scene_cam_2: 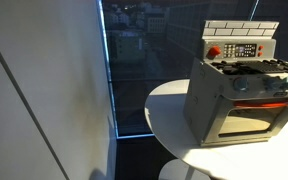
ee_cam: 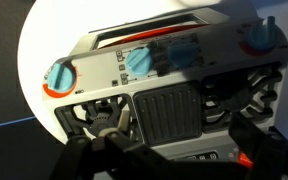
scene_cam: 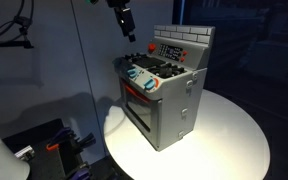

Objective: Press the top right orange button on the stove

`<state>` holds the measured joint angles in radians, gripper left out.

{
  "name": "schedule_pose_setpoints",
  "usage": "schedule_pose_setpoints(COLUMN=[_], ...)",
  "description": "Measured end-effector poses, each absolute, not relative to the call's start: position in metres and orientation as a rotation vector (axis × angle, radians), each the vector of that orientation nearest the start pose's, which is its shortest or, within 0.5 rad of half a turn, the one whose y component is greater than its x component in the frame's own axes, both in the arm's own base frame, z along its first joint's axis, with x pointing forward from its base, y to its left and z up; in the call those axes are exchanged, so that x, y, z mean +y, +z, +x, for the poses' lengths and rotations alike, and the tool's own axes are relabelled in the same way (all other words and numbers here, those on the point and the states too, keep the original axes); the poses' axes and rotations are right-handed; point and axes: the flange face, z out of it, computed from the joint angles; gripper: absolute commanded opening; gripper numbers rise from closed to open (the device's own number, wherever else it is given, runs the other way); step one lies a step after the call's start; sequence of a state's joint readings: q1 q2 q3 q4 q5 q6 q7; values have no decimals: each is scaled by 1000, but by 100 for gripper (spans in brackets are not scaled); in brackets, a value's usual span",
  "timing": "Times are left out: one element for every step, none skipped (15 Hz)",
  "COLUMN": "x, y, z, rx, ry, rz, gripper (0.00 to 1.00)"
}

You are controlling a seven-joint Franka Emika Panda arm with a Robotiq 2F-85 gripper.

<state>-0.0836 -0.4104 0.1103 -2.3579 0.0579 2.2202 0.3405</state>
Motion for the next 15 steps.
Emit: schedule_pose_setpoints(x=[18, 19, 19, 19, 18, 18, 18, 18, 18, 17, 16, 15, 12, 10, 7], y=[511, 511, 511, 511, 511, 511, 511, 511, 511, 512, 512, 512, 512, 512, 511], z=[451, 451, 451, 451, 451, 451, 451, 451, 453, 455, 457, 460, 464, 468, 473], rx=[523, 522, 522, 523, 523, 524, 529, 543, 567, 593, 621, 652, 686, 720, 754], ry=[-409, -410, -409, -409, -409, -409, -409, -412, -422, -438, -454, -469, -486, -500, -509], rz=[-3014, -3014, -3014, -3014, -3014, -3014, -3012, -3008, -2999, -2990, -2982, -2972, -2964, -2957, -2952], gripper=[100, 100, 100, 100, 100, 100, 100, 100, 100, 100, 100, 100, 100, 100, 100])
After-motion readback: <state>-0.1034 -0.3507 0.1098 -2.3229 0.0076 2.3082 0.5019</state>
